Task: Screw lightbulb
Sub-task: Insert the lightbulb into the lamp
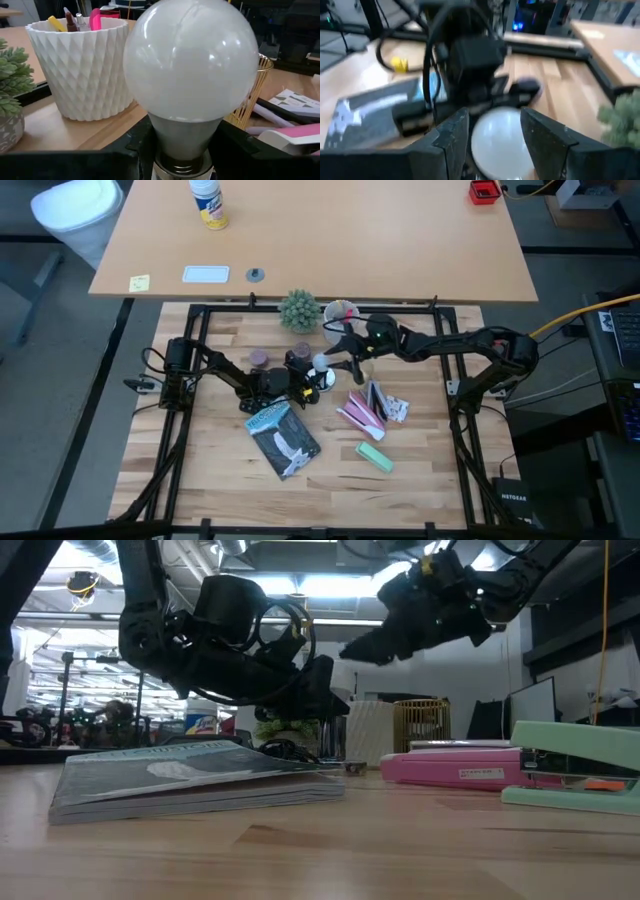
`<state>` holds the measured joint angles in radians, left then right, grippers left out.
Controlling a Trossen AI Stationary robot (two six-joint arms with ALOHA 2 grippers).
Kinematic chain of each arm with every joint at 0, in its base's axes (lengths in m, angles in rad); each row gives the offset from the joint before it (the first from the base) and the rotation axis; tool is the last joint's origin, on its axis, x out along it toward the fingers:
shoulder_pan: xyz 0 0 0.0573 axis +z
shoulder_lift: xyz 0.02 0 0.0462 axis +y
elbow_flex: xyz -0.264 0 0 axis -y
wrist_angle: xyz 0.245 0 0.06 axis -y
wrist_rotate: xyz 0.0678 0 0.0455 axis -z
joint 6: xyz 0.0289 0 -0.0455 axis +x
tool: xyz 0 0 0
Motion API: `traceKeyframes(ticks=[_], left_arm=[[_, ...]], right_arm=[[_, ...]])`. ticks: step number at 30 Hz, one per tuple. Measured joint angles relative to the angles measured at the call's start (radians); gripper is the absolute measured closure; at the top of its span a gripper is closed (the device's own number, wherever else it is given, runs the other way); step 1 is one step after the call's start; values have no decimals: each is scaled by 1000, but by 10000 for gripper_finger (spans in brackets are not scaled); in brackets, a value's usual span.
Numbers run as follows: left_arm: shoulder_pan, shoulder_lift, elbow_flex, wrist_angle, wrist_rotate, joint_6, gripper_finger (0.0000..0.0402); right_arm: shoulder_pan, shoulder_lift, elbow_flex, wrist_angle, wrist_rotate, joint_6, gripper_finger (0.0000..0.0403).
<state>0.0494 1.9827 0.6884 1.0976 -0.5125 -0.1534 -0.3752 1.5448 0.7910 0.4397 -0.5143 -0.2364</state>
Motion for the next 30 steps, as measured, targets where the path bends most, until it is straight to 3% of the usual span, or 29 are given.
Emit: traceKeyframes(ticks=[3, 7, 15, 30], left_arm=[[0, 0, 0, -1, 0, 0, 263], [0, 0, 0, -4, 0, 1, 260], [-2, 0, -2, -6, -5, 48, 238], [-23, -40, -8, -23, -7, 53, 233]], right_arm=[[6, 0, 0, 57, 15, 26, 219], [37, 6, 0, 60, 136, 25, 219], [110, 66, 2, 73, 255, -7, 219], [127, 74, 3, 64, 287, -9, 219]])
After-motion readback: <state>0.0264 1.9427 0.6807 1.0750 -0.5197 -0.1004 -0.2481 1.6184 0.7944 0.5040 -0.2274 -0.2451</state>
